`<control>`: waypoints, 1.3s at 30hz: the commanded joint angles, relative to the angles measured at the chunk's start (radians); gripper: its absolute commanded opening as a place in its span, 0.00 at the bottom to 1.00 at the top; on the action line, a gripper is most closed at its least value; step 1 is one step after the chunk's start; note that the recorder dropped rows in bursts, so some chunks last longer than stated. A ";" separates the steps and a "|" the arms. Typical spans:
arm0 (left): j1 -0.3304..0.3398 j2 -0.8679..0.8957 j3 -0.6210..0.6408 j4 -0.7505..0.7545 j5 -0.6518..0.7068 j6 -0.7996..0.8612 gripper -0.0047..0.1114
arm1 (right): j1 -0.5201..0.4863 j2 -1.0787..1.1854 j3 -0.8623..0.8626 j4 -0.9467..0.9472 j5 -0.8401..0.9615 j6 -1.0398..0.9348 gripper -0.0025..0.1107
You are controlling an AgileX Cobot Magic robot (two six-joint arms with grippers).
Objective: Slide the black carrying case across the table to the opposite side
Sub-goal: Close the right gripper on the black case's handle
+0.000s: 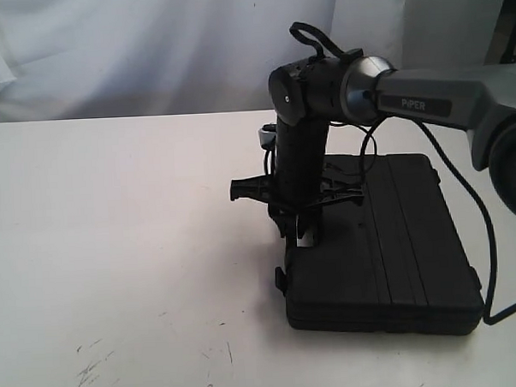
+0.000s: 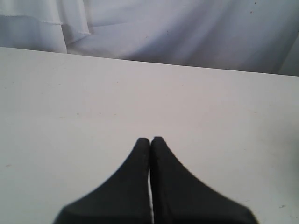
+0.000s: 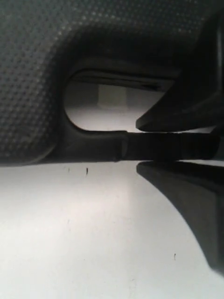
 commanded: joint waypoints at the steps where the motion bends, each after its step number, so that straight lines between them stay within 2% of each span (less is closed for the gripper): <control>1: 0.002 -0.004 0.005 0.001 -0.015 -0.001 0.04 | 0.002 0.002 -0.005 -0.010 0.006 -0.002 0.10; 6: 0.002 -0.004 0.005 0.001 -0.015 -0.001 0.04 | 0.017 0.015 -0.005 0.000 0.007 -0.018 0.02; 39: 0.002 -0.004 0.005 0.001 -0.015 -0.001 0.04 | 0.180 0.015 -0.006 0.101 -0.242 0.057 0.02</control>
